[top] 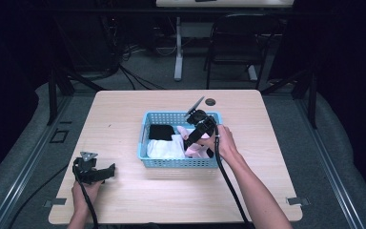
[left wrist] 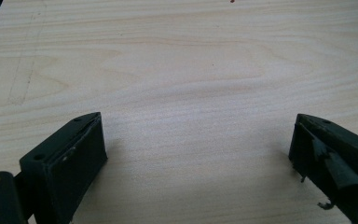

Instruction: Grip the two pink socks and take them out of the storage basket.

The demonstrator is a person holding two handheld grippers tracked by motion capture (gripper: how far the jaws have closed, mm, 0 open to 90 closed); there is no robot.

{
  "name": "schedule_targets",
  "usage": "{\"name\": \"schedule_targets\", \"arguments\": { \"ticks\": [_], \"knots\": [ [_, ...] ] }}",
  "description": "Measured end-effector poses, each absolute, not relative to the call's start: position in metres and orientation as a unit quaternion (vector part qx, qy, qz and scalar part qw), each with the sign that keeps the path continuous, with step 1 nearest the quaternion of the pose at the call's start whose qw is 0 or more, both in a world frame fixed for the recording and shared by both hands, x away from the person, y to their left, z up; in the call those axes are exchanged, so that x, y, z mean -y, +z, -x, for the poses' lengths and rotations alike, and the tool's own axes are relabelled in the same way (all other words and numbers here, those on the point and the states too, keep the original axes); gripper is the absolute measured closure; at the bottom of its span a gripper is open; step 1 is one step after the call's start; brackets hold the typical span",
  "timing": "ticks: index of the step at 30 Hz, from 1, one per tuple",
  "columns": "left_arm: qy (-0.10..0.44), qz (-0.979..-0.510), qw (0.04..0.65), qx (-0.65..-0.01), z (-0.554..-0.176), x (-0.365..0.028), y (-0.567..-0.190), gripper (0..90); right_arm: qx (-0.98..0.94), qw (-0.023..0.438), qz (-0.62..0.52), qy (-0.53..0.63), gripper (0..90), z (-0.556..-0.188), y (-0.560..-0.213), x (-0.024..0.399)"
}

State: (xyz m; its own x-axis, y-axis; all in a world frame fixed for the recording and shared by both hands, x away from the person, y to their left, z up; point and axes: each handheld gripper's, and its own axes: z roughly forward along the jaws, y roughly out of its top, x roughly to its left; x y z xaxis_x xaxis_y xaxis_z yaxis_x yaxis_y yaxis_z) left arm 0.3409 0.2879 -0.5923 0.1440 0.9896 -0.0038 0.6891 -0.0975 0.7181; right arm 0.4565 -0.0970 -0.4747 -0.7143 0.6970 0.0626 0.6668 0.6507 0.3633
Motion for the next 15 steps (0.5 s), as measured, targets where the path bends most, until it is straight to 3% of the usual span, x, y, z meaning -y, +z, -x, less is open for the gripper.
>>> {"name": "schedule_targets", "arguments": {
  "ticks": [15],
  "knots": [
    [0.254, -0.696, 0.296, -0.603, -0.341, -0.288, -0.592, 3.8, -0.906, 0.039, -0.396, 0.143, 49.1, -0.465, -0.494, 0.09]
  ]
}}
